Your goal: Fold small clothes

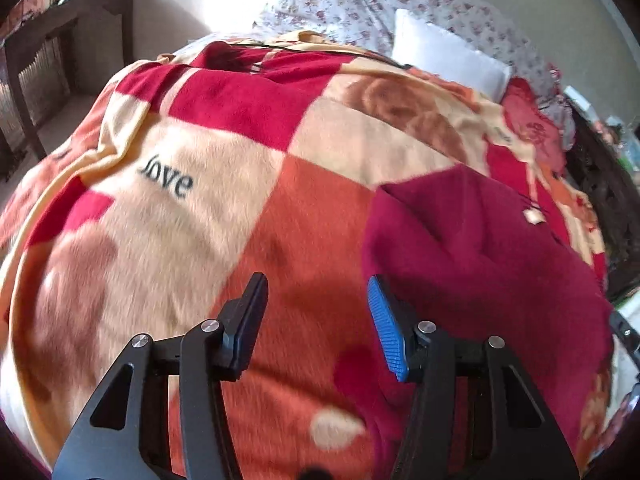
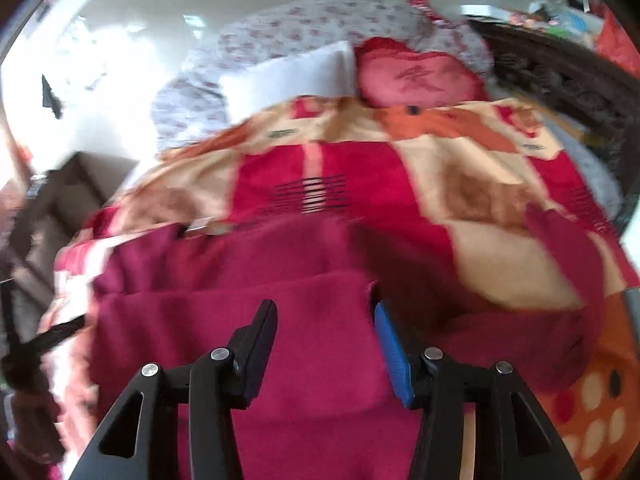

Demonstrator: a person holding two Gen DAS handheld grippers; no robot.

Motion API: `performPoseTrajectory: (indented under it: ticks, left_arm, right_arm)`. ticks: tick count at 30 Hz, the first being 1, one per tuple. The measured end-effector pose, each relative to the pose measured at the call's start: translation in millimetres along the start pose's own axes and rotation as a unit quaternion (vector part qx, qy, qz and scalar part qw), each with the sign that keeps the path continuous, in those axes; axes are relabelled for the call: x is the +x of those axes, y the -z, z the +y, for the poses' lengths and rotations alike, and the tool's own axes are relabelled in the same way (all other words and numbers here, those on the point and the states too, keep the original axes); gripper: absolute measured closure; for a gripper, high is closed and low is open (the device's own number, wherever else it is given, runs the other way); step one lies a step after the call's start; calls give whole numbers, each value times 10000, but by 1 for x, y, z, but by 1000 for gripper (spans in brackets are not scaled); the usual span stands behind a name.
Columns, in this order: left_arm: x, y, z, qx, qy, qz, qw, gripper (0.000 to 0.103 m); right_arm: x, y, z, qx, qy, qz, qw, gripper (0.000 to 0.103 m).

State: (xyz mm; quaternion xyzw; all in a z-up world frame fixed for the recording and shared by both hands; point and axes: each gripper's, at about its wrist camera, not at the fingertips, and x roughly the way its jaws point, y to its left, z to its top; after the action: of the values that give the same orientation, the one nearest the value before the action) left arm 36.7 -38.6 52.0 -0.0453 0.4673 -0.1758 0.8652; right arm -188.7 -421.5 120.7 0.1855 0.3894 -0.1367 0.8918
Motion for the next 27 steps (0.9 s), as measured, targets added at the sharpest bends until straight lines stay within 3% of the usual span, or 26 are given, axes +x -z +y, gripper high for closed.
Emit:
performPoseTrajectory:
  ticks: [4, 9, 11, 13, 17, 22, 27]
  left_arm:
    - [-22, 19, -13, 179, 191, -129, 9996, 51]
    - [-16, 44, -37, 707, -146, 17, 9974, 51]
    - [-4, 53, -38, 792, -340, 178, 9961, 50]
    - [-1, 58, -34, 715, -292, 139, 9969, 48]
    - [-8, 60, -34, 724, -320, 112, 9968, 48]
    - [-26, 56, -43, 651, -181, -87, 9977, 48]
    - [-33, 55, -63, 731, -20, -188, 9971, 48]
  right_arm:
    - [5, 24, 55, -625, -1038, 416, 9918, 54]
    - [34, 48, 114, -1099, -1324, 702, 9826, 54]
    - [48, 55, 121, -1100, -1169, 842, 9834, 54]
    - [63, 65, 120, -1086, -983, 1142, 9826, 54]
    - [48, 68, 111, -1048, -1070, 1106, 9825, 54]
    - [19, 50, 82, -986, -626, 607, 9913, 54]
    - [11, 24, 27, -413, 25, 337, 9986, 54]
